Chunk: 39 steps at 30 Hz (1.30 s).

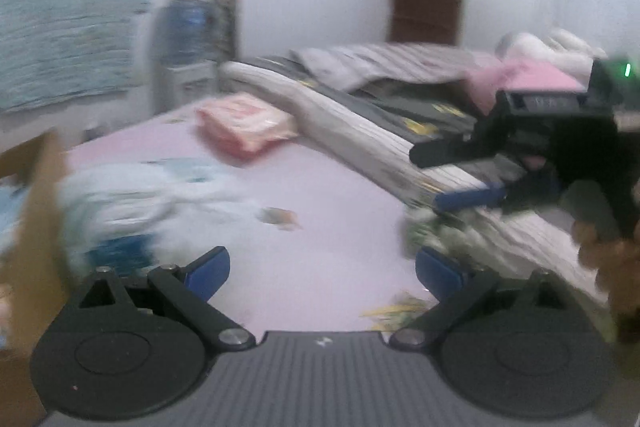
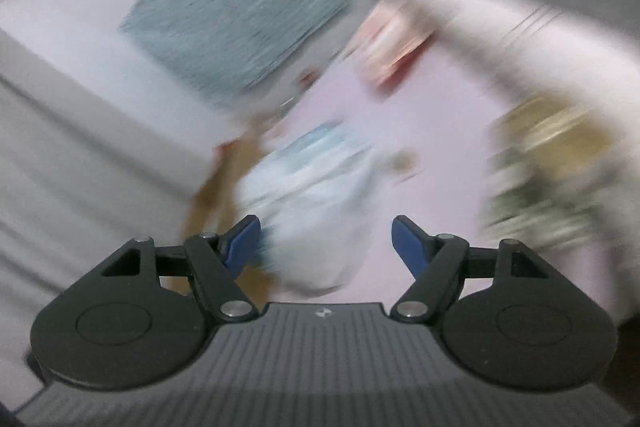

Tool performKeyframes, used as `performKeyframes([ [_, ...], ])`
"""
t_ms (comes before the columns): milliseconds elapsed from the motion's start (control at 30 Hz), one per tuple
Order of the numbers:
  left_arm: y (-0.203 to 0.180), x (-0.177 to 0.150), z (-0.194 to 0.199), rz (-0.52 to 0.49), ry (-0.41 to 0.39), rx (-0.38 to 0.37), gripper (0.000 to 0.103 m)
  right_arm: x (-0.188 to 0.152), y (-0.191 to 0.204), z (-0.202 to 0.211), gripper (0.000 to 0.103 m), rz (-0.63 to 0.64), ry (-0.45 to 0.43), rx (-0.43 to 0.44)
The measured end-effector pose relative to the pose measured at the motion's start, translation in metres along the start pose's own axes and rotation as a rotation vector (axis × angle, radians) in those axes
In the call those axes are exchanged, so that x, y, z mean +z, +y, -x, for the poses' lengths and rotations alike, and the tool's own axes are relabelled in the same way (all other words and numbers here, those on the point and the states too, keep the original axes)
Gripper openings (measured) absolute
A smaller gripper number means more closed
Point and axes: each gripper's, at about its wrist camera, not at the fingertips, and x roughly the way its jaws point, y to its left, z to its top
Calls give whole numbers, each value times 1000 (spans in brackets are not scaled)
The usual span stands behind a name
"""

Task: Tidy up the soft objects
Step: 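Grasp the gold tissue pack with the right tool while the left tool reaches the green cloth, then grasp the green scrunchie cloth with the left tool while the right tool lifts the gold pack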

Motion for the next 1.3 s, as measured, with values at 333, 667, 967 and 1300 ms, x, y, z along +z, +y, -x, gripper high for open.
performKeyframes([
  [333,-73,0,-98,-194,86,-128,100,26,-6,-31,77,429,100,-338],
  [667,-106,1,-160,-313,156,-118,90,38,-41,-75,60,407,218,-377],
  [967,-100,3,-159,-311,147,-188,44,43,-56,-61,55,255,150,-311],
  [1300,-71,12,-134,-223,168,-136,31,40,-44,-45,55,166,106,-212],
])
